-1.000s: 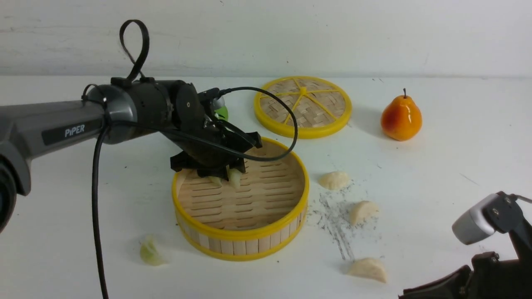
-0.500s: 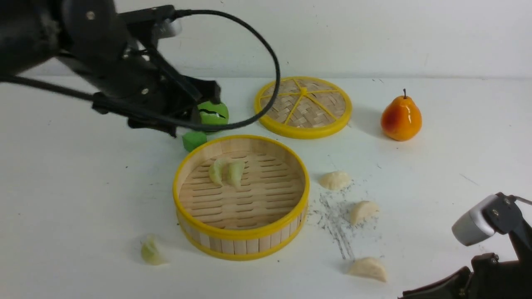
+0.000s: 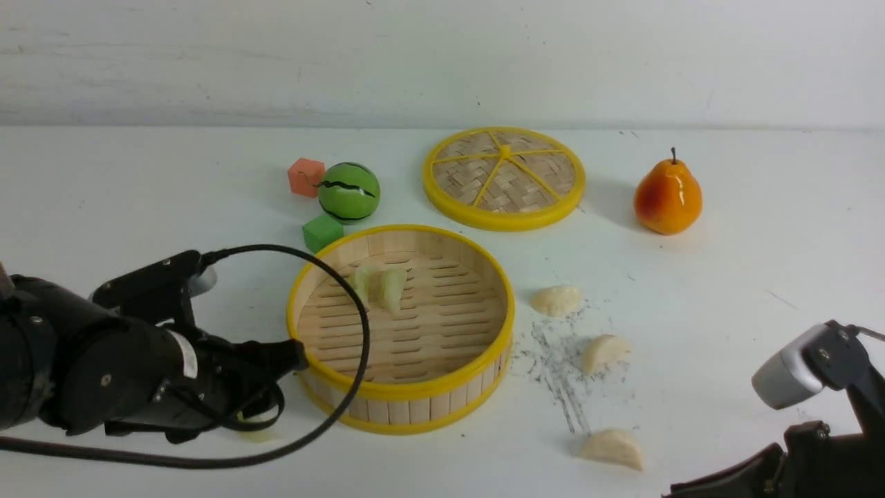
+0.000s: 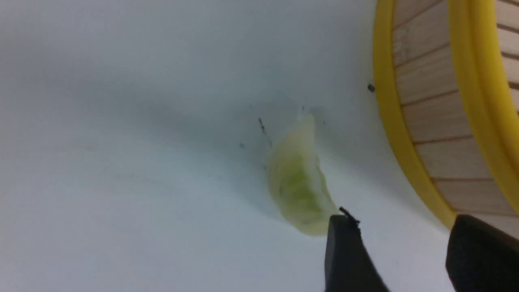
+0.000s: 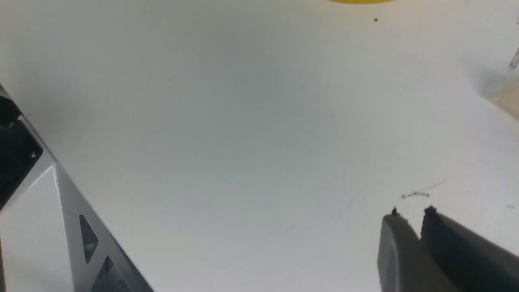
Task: Put the dumplings into the steamer on the white table.
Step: 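Reach for and grasp a dumpling on the table with the left gripper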
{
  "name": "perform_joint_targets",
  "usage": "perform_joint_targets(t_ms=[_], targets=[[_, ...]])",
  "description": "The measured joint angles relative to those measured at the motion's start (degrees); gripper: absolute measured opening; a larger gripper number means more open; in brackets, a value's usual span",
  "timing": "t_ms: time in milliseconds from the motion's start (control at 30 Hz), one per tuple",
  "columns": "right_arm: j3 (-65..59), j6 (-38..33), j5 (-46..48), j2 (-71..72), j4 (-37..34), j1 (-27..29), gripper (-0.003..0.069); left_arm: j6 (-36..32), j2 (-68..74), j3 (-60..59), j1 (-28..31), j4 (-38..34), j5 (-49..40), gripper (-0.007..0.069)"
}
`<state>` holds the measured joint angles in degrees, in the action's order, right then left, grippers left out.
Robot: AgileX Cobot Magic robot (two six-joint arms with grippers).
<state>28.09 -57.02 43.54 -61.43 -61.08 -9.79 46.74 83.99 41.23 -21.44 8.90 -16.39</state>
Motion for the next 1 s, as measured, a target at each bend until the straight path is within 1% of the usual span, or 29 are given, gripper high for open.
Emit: perform_joint_targets(t_ms=[67, 167, 300, 400, 600, 833, 900, 967, 1000], targets=[[0.0, 0.0, -0.14, 0.0, 0.0, 0.0, 0.0091, 1.95, 1.89, 0.0, 0.0, 2.67, 2.0, 0.0364], [0.0, 0.0, -0.14, 0.0, 0.0, 0.0, 0.0094, 3.74, 4.31, 0.05, 0.0, 5.94, 2.65, 0.0382], [0.0, 0.0, -0.14, 0.0, 0.0, 0.0, 0.0094, 8.28, 6.65, 2.52, 0.0, 11.23, -1.37, 0.0388], [0.0, 0.0, -0.14, 0.0, 0.0, 0.0, 0.0096, 10.06, 6.71, 4.27, 0.0, 13.49, -3.28, 0.0388], [0.0, 0.0, -0.54, 0.0, 0.0, 0.0, 0.0097, 10.72, 8.15, 5.55, 0.0, 14.18, -3.7, 0.0385], [0.0, 0.0, -0.6, 0.0, 0.0, 0.0, 0.0101, 11.56, 10.98, 5.61, 0.0, 13.87, -6.62, 0.0375], [0.0, 0.0, -0.6, 0.0, 0.0, 0.0, 0.0104, 11.62, 11.59, 5.61, 0.0, 13.75, -6.21, 0.0327], [0.0, 0.0, -0.6, 0.0, 0.0, 0.0, 0.0106, 11.51, 11.88, 5.61, 0.0, 13.74, -6.21, 0.0243], [0.0, 0.0, -0.6, 0.0, 0.0, 0.0, 0.0106, 11.52, 11.99, 5.61, 0.0, 13.74, -6.05, 0.0213]])
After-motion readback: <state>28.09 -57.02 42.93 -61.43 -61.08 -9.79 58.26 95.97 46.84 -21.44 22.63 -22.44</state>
